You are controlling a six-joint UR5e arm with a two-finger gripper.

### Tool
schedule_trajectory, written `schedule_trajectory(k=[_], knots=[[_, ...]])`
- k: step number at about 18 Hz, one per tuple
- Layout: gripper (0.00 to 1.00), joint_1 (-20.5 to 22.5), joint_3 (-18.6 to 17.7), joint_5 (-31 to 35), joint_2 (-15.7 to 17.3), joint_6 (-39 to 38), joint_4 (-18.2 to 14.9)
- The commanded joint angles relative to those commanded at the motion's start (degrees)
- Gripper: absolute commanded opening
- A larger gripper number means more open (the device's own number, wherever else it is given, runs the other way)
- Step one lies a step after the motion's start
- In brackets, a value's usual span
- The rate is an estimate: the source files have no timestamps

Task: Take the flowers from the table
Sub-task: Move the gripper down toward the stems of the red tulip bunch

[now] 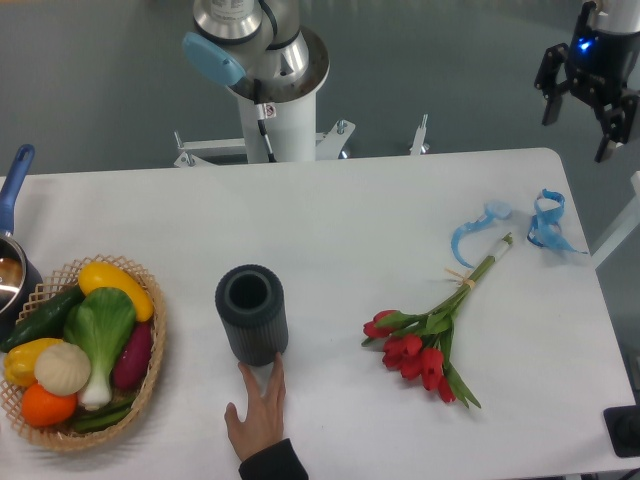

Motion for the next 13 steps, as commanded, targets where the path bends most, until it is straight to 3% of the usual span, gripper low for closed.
schedule_trajectory(k=[5, 9, 13], knots=[[1.0, -0.35, -2.28, -0.7, 0.7, -0.09, 0.7], [1.0, -0.53, -6.06, -0.97, 1.4, -3.23, 5.35], [1.0, -2.19, -7.73, -2.11, 1.5, -8.78, 6.5]])
